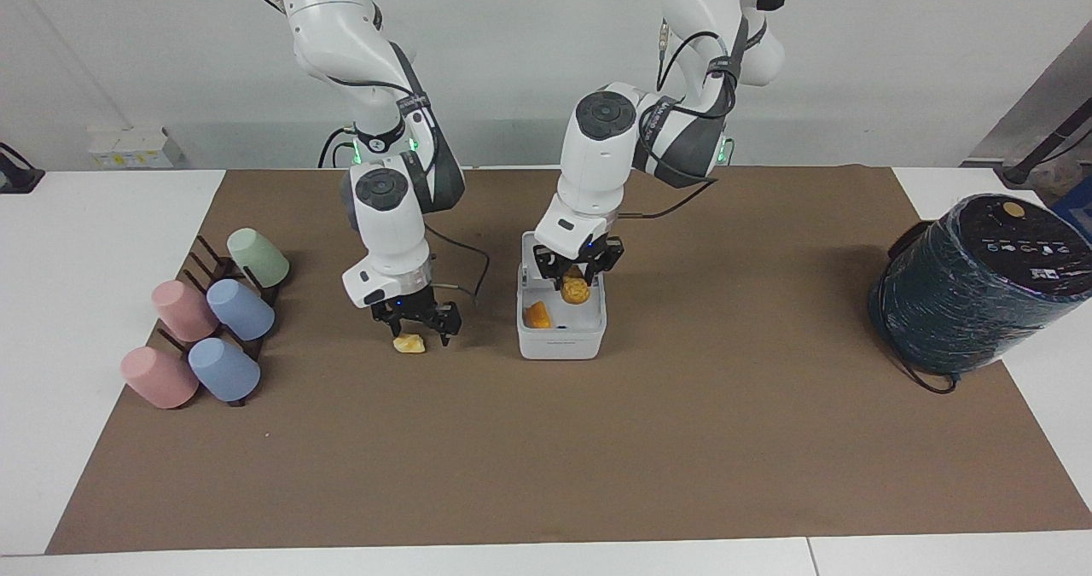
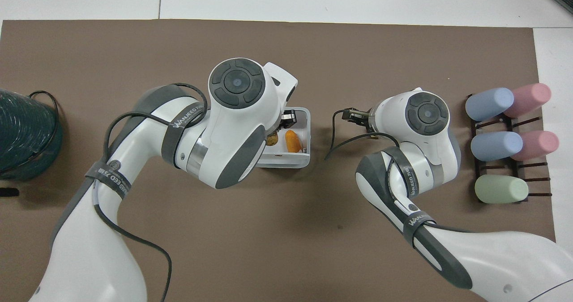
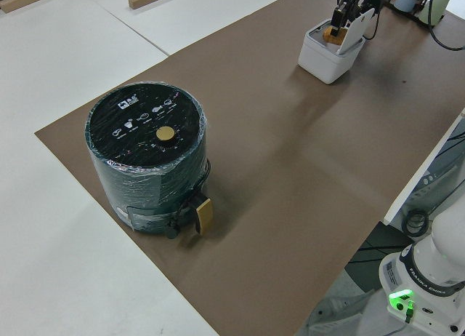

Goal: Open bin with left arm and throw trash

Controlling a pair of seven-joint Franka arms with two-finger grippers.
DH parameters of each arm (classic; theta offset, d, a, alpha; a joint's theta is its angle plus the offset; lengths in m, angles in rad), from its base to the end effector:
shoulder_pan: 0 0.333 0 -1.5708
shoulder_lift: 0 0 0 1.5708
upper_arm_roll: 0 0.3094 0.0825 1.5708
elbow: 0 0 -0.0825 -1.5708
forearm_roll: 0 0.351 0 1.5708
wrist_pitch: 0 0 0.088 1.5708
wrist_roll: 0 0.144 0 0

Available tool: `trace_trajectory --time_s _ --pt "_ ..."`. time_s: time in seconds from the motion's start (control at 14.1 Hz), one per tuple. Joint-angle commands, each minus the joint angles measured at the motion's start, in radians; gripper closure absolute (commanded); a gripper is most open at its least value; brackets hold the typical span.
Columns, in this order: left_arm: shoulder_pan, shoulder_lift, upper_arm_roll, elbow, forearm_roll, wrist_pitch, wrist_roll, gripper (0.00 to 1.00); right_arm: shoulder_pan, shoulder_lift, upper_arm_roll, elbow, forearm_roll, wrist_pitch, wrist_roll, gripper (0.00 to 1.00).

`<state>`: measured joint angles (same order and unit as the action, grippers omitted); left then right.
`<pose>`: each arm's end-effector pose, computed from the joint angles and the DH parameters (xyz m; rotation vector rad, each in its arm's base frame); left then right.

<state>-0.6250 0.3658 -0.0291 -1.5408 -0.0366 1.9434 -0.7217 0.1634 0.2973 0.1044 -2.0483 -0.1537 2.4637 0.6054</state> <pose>0.5065 -0.3904 0.4142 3.0810 0.1270 0.0002 0.5631 0.1498 0.2864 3.0981 -0.3579 0.2194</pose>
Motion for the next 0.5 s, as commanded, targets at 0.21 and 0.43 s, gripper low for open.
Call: trace_trajectory --time_s 0.21,0.43 --pt "0.004 -0.057 0.032 0.06 0.012 -0.168 -0.004 0.05 -0.067 -0.037 0.012 -0.079 -0.067 0.087 -0.113 0.49" --pt "0.112 -0.061 0.032 0.154 0.02 -0.253 0.049 0.08 -0.062 -0.033 0.014 -0.079 -0.067 0.092 -0.105 0.99"
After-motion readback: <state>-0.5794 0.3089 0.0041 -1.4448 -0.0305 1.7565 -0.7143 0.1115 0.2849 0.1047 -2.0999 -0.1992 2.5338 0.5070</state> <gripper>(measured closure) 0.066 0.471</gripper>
